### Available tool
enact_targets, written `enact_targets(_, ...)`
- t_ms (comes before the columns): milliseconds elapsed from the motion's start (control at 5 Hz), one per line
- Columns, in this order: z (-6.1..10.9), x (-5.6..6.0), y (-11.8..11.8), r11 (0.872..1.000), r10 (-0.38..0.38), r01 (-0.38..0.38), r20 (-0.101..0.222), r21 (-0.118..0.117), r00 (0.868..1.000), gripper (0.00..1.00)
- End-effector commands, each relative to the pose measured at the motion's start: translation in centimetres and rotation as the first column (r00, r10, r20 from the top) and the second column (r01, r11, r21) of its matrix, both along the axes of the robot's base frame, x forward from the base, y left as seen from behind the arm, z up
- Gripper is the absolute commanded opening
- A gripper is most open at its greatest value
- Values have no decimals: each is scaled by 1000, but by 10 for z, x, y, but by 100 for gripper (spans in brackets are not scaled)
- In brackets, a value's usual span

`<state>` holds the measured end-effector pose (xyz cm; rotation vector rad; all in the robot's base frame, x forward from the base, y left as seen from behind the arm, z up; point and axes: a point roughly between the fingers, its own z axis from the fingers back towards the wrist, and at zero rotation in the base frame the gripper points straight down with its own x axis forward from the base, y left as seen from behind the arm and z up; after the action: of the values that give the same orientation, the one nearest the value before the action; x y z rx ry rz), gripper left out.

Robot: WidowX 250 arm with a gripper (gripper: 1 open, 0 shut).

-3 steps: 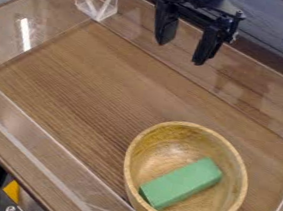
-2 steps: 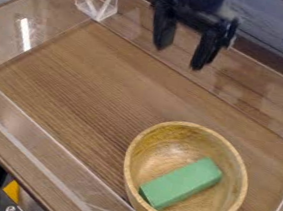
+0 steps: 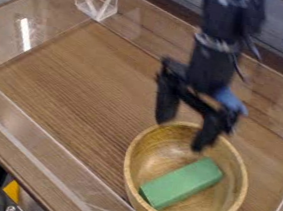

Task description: Remove the green block from inside the brown bowl and put it on the table

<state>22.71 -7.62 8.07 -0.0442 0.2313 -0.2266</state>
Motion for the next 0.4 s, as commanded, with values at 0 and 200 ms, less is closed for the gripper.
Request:
enact_targets(0, 2, -21, -38, 995, -94, 96, 62, -32, 994, 100)
enact_targets(200, 5, -32, -32, 990, -127, 132, 104, -42, 986, 100)
